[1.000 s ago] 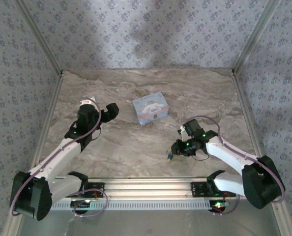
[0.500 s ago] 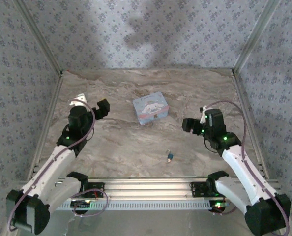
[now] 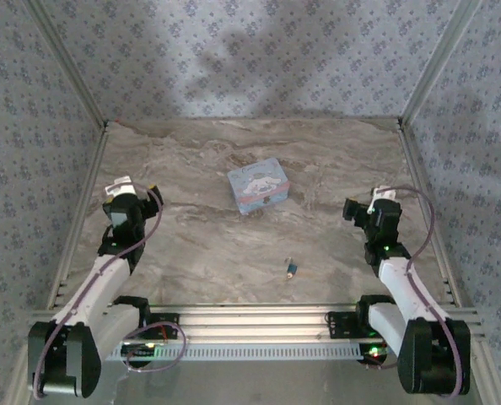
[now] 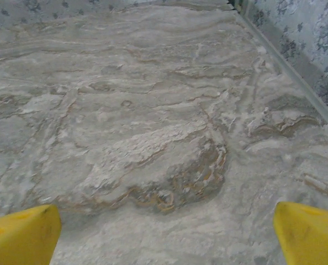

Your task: Unlock the padlock with the key

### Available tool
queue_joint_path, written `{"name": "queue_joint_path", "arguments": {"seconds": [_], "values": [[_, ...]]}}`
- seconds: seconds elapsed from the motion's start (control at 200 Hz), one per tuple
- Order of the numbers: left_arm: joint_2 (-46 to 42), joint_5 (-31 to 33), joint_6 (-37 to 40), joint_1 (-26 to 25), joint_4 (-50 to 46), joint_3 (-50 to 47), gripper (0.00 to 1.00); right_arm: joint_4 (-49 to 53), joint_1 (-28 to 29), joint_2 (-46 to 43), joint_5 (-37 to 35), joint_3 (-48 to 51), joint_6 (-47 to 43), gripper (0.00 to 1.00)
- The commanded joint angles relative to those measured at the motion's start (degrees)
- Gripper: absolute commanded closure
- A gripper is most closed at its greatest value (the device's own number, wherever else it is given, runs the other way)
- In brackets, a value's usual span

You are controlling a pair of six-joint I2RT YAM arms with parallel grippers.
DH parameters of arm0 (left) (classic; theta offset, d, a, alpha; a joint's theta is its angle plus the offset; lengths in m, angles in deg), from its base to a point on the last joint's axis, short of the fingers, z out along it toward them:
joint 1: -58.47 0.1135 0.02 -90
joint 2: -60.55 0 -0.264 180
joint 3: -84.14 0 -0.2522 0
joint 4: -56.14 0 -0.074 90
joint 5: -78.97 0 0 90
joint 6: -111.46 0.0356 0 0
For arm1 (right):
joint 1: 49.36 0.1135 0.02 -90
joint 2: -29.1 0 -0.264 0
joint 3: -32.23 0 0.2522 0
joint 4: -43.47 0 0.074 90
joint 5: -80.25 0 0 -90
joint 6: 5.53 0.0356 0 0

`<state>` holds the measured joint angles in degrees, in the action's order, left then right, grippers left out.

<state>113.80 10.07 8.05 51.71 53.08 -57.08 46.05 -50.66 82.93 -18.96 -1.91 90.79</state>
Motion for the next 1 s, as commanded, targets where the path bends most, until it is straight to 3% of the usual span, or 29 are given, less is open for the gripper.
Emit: {"name": "queue_joint_path", "arguments": {"seconds": [0.0,0.215,0.615,0.755,0.994], "values": [[1.67,0.60,5.09,0.76,4.05,-0.19,0.02,-12.71,-0.97,3.28,0.08,2.01,-2.18,0.00],[7.65,-1.28,7.75,1.81,7.72,-1.92,0.02,-28.25,-1.64,14.97,2.27,5.38,-2.75,0.00],[13.19,-10.16,9.02,4.69,18.40,-5.25,0.02,-45.35,-2.08,33.70,9.47,3.06,-6.34,0.00],[16.21,-13.30,9.36,5.44,22.96,-5.75,0.02,-35.62,-2.09,33.49,10.59,-1.67,-6.88,0.00],[22.60,-17.72,13.49,5.44,32.40,-5.68,0.02,-35.76,-1.94,33.53,10.40,-1.68,-6.98,0.00]]}}
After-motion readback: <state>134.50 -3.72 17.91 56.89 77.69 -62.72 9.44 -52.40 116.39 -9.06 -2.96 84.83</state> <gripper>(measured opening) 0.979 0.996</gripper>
